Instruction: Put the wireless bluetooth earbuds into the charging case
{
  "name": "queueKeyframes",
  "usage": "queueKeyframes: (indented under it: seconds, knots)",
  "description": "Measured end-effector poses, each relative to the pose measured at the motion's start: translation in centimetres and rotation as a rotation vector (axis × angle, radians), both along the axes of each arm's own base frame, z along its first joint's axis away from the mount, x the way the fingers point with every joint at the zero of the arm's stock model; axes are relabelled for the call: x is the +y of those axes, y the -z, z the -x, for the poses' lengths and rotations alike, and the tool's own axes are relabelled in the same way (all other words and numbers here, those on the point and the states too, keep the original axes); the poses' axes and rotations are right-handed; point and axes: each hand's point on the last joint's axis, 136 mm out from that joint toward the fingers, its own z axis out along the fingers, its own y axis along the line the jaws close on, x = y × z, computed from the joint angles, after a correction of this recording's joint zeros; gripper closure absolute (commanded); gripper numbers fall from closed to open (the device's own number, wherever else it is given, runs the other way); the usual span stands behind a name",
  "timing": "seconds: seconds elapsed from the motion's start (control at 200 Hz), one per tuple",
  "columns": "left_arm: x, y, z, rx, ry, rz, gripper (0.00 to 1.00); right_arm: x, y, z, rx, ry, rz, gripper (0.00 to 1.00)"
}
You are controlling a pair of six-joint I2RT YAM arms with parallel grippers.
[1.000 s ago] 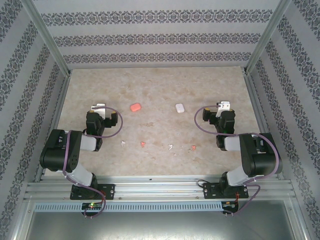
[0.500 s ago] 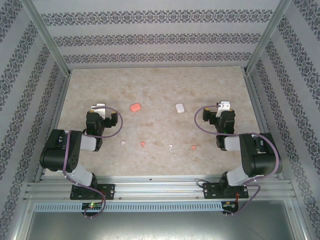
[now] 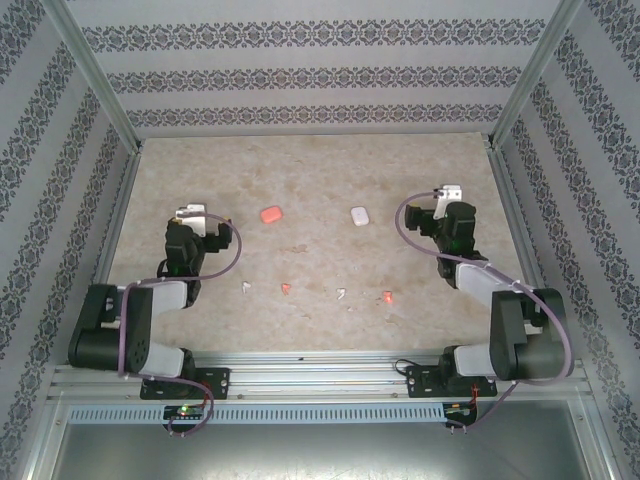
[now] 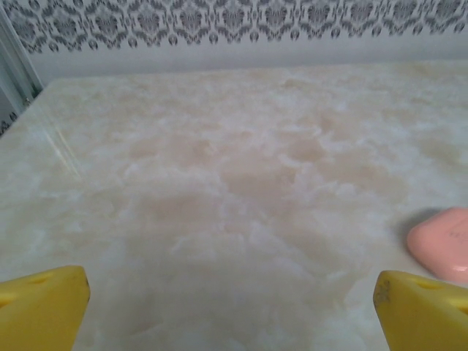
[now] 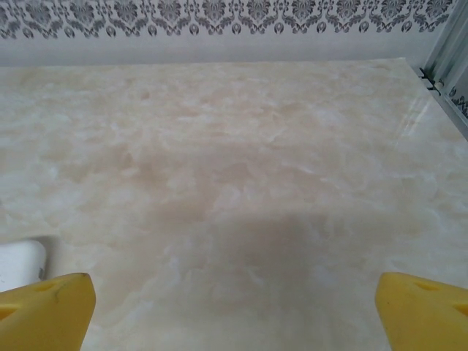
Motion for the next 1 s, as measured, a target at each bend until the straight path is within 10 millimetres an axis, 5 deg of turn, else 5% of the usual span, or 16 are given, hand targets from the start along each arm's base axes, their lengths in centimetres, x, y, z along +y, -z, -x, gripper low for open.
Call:
queueKeyframes:
  seconds: [0.24, 0.35, 0.639, 1.004]
  knots:
    - [-0.6, -7.4, -0.7, -0.005, 0.015, 0.079, 0.08, 6.0, -1.6, 0.2, 0.144, -0.129, 0.008, 0.04]
    - [-0.9, -8.6, -0.4, 0.058, 0.003, 0.154, 0.16, 9.2, -1.6, 0.3, 0.225, -0.186, -0.003, 0.06]
    - [-2.3, -2.9, 2.5, 0.400, -0.071, 0.400, 0.27, 16.3, 1.6, 0.4, 0.504, -0.269, -0.064, 0.13]
    - [-7.8, 1.7, 4.9, 0.709, 0.017, 0.451, 0.26, 17.2, 6.8, 0.2, 0.793, -0.224, -0.087, 0.22]
